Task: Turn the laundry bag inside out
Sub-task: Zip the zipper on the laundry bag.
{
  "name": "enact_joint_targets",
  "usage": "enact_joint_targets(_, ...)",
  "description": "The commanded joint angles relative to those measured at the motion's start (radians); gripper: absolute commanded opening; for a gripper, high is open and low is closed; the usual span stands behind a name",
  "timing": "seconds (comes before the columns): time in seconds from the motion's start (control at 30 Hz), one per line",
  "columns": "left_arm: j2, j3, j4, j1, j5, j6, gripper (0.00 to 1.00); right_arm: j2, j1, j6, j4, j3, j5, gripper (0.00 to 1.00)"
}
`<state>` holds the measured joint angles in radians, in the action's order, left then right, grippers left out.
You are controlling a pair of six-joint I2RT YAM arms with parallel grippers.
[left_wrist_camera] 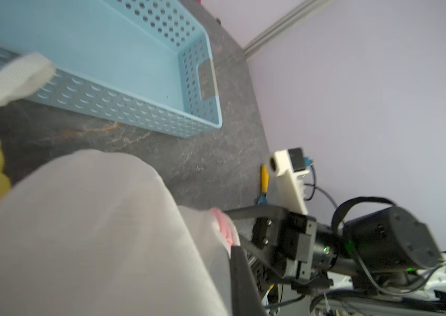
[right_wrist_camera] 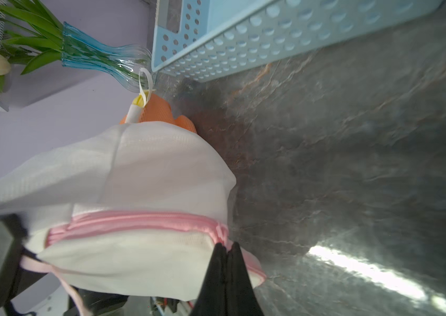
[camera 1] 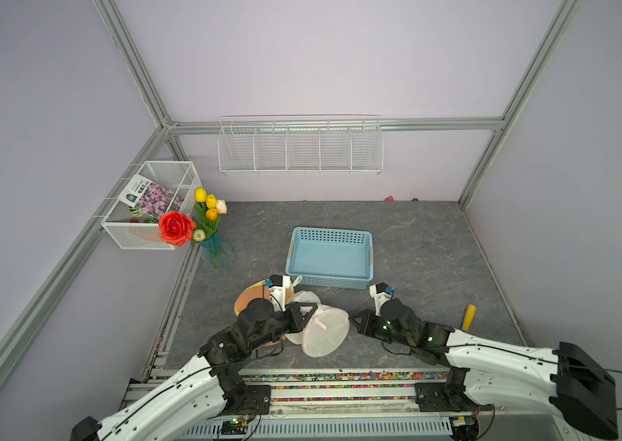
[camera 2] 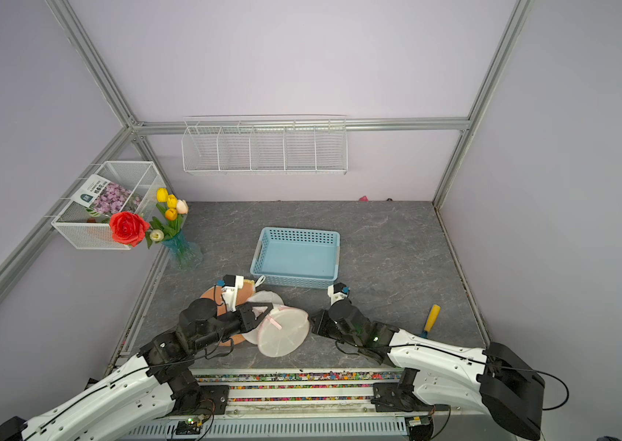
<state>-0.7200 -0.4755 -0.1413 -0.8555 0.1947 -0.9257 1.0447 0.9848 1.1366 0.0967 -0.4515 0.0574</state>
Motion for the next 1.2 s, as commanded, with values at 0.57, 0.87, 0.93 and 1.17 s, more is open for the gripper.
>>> enact_joint_targets(0.57,0.136,-0.169,-0.443,-0.019,0.009,0.087,0.60,0.070,-0.076,-0.639,-0.084,-0.126,-0.083,0.00)
enact_joint_targets(0.87,-0.108,-0.221,-0.128,-0.013,-0.073,0.223,0.62,0.051,-0.076,-0.775,-0.092,-0.152,-0.193,0.00)
enact_joint_targets(0.93,-0.162,-0.243,-0.069,0.037,-0.057,0.223,0.62,0.033,-0.076,-0.789,-0.096,-0.155,-0.208,0.00)
enact_joint_targets(1.17,-0.362,-0.196,0.237,0.130,0.080,0.207,0.61,0.023,-0.076,-0.812,-0.107,-0.162,-0.264,0.00)
